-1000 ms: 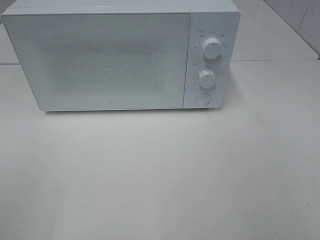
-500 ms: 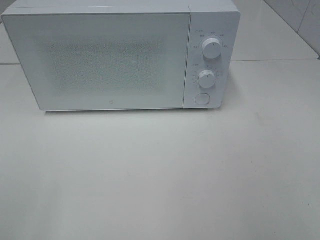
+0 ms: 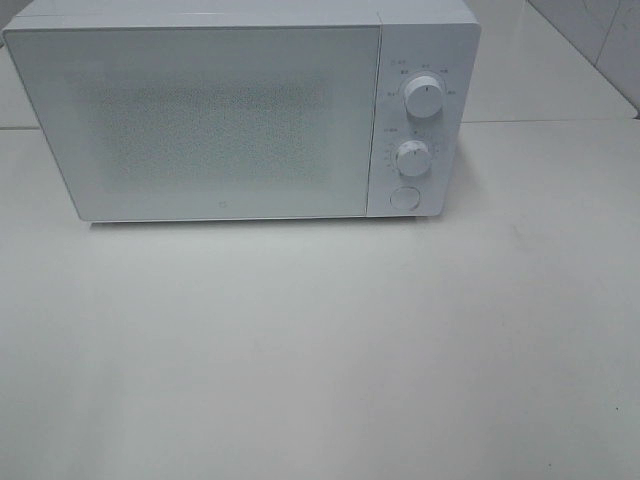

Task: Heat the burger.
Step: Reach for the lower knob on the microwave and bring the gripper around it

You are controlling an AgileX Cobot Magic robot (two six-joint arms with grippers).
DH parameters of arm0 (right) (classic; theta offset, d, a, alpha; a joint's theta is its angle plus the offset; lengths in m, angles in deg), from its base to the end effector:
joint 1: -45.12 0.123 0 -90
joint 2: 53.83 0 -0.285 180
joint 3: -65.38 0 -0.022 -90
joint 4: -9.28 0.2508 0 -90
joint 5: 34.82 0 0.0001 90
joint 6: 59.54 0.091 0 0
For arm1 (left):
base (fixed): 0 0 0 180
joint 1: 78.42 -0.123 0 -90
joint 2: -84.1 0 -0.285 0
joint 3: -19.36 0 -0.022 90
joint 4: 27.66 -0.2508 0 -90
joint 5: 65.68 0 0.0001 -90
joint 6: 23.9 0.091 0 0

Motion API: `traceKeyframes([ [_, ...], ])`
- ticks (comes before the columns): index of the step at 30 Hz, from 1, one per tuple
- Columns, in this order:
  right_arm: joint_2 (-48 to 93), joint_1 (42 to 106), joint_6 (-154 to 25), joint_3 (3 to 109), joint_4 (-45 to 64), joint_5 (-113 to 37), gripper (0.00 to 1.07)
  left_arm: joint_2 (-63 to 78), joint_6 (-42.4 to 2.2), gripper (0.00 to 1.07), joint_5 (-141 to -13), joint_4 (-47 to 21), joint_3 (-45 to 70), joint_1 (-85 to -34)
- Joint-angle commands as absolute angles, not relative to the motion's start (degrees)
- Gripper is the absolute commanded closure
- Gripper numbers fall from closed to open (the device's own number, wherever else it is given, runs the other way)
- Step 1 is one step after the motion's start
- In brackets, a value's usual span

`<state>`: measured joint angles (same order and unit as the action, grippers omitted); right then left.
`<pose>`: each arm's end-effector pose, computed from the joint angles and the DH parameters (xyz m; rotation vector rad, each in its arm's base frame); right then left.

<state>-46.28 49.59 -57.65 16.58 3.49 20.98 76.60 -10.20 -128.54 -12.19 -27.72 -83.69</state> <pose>-0.0013 -0.0077 0.2837 -0.0446 1.9534 -0.0460 -0.0099 -0.0226 0.2839 0.1718 2.0149 -0.1137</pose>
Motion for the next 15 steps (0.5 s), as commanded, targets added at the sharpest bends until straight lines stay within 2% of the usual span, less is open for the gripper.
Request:
traceKeyframes([
  [1,-47.7,49.4,-57.4,16.5,3.6,20.1,0.38,77.7,-10.5,0.13,-127.9,-11.8,-27.8,-83.8],
  [15,-46.3,49.4,-56.7,18.0,3.7,17.4,0.38,77.7,-10.5,0.13,-127.9,-11.8,-27.8,-83.8],
])
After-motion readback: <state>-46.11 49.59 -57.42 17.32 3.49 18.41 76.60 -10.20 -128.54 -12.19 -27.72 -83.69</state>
